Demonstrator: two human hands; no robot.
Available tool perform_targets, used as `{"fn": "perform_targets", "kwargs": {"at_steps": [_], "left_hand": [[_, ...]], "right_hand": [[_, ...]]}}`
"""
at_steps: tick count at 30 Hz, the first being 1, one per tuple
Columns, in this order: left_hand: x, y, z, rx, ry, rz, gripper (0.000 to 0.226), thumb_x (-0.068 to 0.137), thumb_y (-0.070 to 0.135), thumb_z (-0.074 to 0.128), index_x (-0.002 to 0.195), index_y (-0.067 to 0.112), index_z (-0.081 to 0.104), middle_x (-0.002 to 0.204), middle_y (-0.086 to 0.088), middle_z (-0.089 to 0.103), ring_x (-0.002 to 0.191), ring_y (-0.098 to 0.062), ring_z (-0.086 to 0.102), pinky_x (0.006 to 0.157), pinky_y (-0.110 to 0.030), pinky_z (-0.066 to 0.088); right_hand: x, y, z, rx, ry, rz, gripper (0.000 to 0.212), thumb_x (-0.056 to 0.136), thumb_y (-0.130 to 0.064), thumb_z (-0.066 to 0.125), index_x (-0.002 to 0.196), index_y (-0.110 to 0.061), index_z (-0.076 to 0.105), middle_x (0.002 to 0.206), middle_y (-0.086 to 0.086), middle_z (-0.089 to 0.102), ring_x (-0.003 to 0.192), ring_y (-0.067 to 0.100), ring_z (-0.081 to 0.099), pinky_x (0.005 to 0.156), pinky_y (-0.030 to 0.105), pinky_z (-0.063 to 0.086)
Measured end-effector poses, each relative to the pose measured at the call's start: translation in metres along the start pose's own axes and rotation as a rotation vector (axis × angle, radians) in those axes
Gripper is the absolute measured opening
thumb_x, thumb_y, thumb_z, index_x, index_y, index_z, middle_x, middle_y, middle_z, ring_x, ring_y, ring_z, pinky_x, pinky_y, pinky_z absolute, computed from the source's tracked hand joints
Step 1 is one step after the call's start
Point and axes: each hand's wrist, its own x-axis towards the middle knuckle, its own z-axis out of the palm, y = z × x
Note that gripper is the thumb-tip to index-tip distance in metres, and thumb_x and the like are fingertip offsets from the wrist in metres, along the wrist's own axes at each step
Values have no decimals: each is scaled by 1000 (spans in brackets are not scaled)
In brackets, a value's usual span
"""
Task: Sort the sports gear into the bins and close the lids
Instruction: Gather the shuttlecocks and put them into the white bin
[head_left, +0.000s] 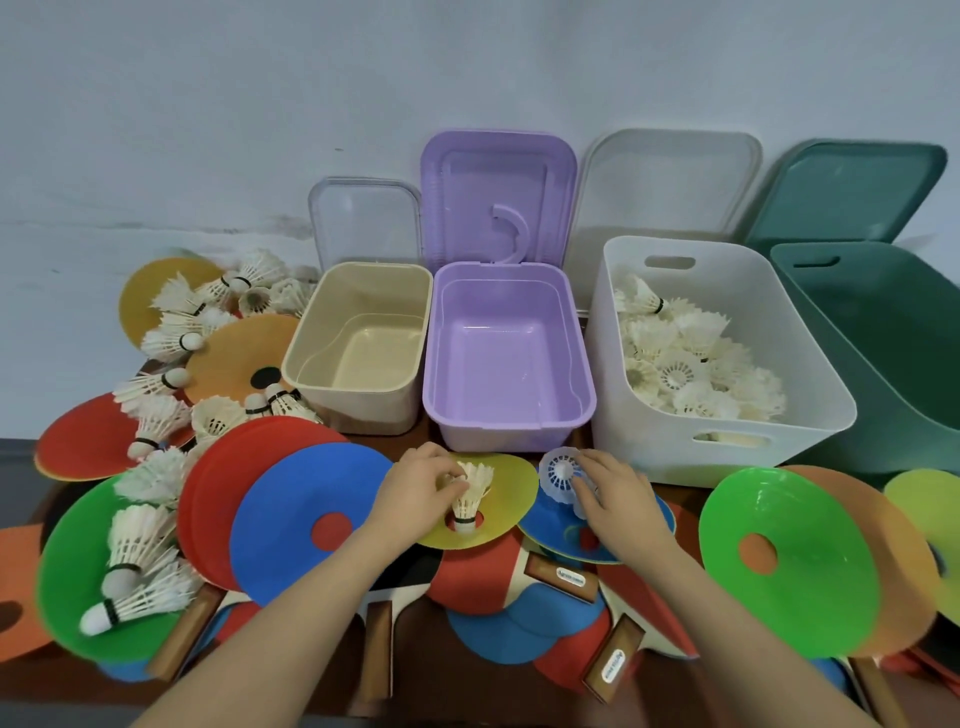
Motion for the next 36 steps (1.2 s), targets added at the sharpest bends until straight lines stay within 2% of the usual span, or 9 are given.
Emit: {"fn": "perform_targets", "kwargs": {"at_steps": [3,7,13,18,22,27,30,33,36], "left_hand": [[-1,7,-6,-85,56,40,9,86,23,66,88,17,71,96,11,56,98,-11,51,84,-22,38],[-4,20,-26,-113,208,235,23,84,31,59,86,12,72,92,6,61,88,-14,57,81,-29,46],[15,56,-57,-72,383,390,30,85,33,54,85,8,71,92,-1,63,90,-11,55,81,-28,45],[47,101,-61,-19,407,472,30,84,31,55,84,7,73,91,-7,65,85,-20,60,77,-31,47],[72,150,-44,-80,375,491,31,83,31,55,85,5,72,94,-9,64,88,-16,56,79,-26,44],[98,202,-1,-137,309,512,13,83,4,64,92,0,72,116,-12,62,98,-24,62,89,-8,34],[111,219,23,-104,261,467,17,87,6,60,99,0,71,129,-9,56,109,-23,58,94,-12,32],[122,223,45,74,167,371,27,93,20,52,112,5,66,141,-7,45,124,-23,46,101,-25,29],[122,217,61,308,31,287,40,99,31,35,136,19,43,150,1,29,137,-17,25,106,-33,19]], "right_hand": [[0,-3,-8,86,145,-92,26,88,-21,59,111,-11,67,111,0,65,98,23,61,82,38,48],[2,-17,-24,142,274,-153,21,78,-4,71,99,-6,70,98,5,68,85,26,65,71,37,53],[16,-36,-63,253,427,-198,27,80,-22,65,100,-4,68,98,3,64,83,10,57,73,19,45],[33,-25,-104,278,533,-146,39,79,-28,70,110,-4,63,107,4,59,88,9,54,78,22,45],[39,12,-131,280,506,-65,60,75,-32,76,124,-5,54,118,4,51,95,15,54,82,33,50],[38,64,-158,283,524,81,60,80,-29,72,130,-9,47,115,-7,41,99,18,52,87,34,47],[44,91,-165,218,480,114,63,83,-35,67,134,-9,43,124,-3,43,108,18,51,91,36,47],[49,113,-163,127,402,142,60,87,-39,61,136,-10,40,134,2,44,118,20,49,94,36,44],[53,128,-155,127,199,139,63,92,-35,55,144,-13,28,144,3,37,128,22,41,102,34,35]]}}
